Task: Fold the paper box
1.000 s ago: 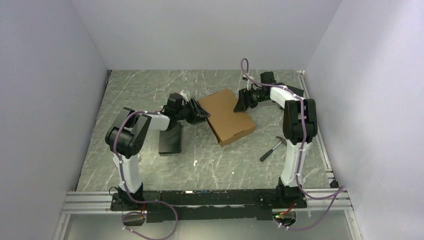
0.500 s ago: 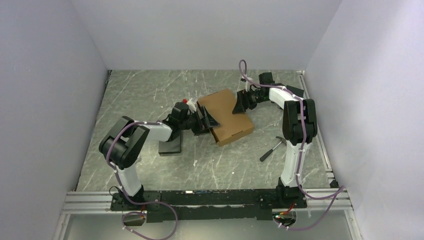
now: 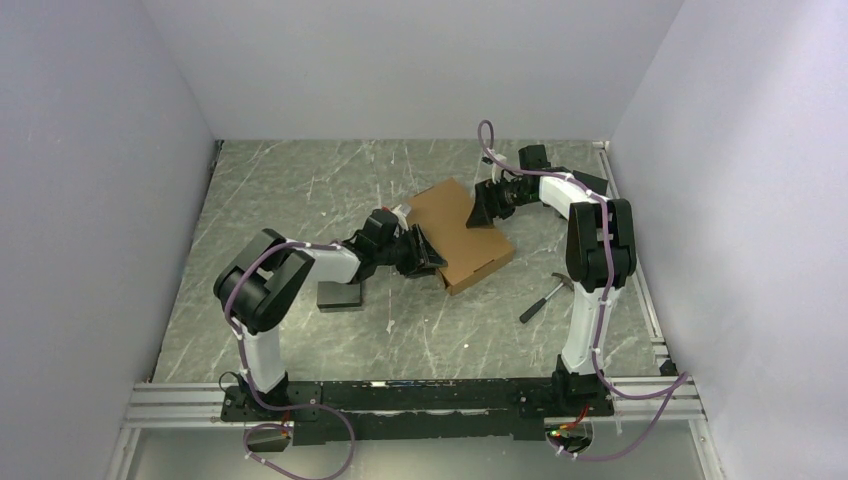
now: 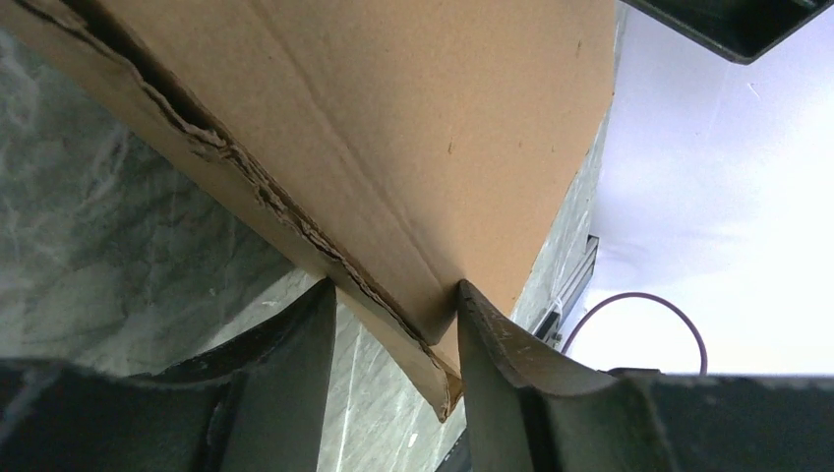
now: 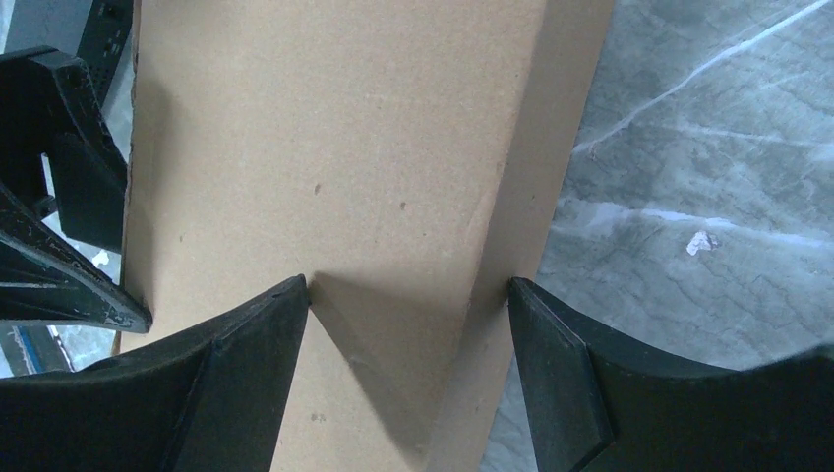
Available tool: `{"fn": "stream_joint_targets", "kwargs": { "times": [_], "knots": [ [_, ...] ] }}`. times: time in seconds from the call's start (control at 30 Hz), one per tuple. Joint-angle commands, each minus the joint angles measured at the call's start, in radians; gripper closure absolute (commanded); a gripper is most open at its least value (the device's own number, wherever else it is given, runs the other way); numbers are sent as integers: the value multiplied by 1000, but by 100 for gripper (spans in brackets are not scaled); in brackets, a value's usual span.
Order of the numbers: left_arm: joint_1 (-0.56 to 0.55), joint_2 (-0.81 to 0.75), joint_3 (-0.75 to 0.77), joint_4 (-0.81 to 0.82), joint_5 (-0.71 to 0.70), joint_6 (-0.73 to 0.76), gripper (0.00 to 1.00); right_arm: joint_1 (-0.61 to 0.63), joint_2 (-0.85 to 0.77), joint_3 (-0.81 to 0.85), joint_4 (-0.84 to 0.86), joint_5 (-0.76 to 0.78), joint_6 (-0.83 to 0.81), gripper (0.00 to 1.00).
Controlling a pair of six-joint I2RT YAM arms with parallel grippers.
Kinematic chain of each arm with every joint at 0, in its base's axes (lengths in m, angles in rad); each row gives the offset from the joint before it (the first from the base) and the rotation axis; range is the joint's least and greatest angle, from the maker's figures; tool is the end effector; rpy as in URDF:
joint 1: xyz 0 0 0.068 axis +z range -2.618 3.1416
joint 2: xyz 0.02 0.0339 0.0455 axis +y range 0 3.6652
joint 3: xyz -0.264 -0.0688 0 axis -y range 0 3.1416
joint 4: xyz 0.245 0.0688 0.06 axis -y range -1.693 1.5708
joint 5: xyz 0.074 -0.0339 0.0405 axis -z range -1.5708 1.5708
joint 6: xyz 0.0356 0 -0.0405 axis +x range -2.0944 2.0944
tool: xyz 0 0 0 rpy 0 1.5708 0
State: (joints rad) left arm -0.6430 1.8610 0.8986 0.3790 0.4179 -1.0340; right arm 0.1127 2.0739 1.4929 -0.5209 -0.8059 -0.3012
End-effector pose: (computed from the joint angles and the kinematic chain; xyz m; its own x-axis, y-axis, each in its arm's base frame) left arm 0.2904 -0.2356 0.1410 -0.9293 -0.2851 -0.2347 0.0400 0.5540 -0.8315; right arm 0.4240 0.0738 0.1725 -0.7273 -0.2891 -0.6225 -0.6467 0.5923 0.4805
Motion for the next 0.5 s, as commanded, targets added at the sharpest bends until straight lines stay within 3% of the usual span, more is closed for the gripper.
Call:
{"fn": "stream_joint_targets", "kwargs": {
  "times": [0.0,0.1,0.27,0.47],
  "knots": [
    [-10,11,33,71,-11,-13,53,22,-43,-14,-28,-18,-10,23],
    [-10,2,24,74,-15,-10,52,22,-41,-10,-35,-20,-14,23],
    [-9,-36,-5,90,-15,12,37,22,-81,-17,-48,10,-46,22],
    [-10,-101,-61,118,-18,61,25,22,-288,-122,13,85,-108,17]
  ]
}}
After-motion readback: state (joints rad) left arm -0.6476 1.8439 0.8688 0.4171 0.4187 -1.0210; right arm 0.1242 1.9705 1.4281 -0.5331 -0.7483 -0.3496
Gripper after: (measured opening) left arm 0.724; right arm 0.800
